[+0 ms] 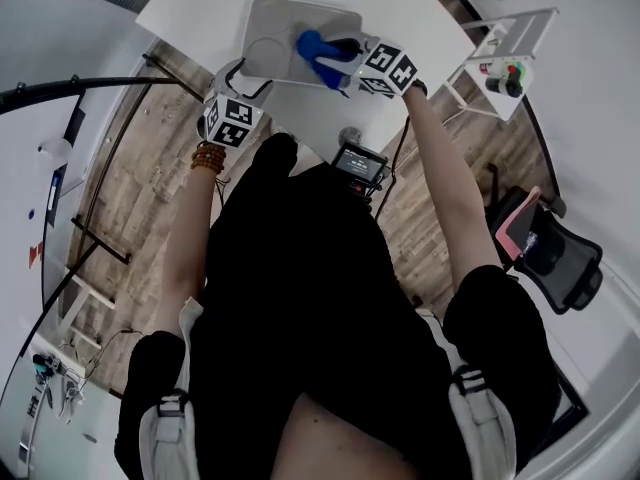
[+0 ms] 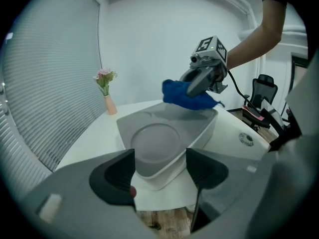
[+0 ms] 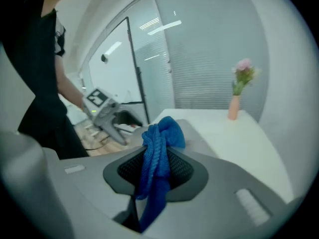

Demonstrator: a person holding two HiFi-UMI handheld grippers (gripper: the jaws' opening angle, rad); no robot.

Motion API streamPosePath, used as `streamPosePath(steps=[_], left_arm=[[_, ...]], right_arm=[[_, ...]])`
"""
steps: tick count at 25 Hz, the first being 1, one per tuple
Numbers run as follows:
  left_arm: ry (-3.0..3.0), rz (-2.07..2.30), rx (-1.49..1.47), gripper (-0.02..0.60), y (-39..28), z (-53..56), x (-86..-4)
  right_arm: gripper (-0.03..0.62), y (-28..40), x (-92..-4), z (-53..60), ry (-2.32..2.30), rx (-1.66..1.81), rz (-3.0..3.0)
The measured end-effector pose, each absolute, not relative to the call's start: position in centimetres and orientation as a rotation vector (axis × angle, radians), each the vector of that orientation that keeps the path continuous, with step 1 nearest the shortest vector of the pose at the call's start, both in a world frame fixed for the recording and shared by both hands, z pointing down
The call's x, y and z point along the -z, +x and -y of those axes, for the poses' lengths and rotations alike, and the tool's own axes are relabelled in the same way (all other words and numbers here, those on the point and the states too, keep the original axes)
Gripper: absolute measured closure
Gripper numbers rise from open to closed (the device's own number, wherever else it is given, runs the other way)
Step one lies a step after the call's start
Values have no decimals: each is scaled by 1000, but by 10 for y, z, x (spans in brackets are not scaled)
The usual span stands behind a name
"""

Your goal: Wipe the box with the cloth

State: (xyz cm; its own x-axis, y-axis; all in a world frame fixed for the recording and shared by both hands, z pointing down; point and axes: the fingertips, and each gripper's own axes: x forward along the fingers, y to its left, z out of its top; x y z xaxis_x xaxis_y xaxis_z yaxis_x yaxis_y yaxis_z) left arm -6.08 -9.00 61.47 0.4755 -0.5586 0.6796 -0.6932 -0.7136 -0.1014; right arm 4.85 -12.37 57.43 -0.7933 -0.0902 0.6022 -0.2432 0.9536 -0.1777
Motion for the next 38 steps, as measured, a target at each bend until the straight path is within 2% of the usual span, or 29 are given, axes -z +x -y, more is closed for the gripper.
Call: streamPosePath(steps=[3, 7, 15, 21, 38], left_arm=[[2531, 1105, -1057, 155, -60, 90, -614], [2542, 1100, -1048, 156, -59, 89, -614], [2544, 1099, -1048, 155, -58, 89, -615], [2541, 1102, -1045, 155, -58, 90, -615], [2535, 1101, -1035, 155, -58, 89, -615]], right_arm=[[470, 75, -577, 193, 679, -164, 2352], [470, 88, -596, 228, 830, -93, 2203], [477, 66, -611, 237, 834, -43, 2151], [480, 38, -616, 230, 717, -147, 2228], [482, 17, -616, 180, 508, -179, 2277]])
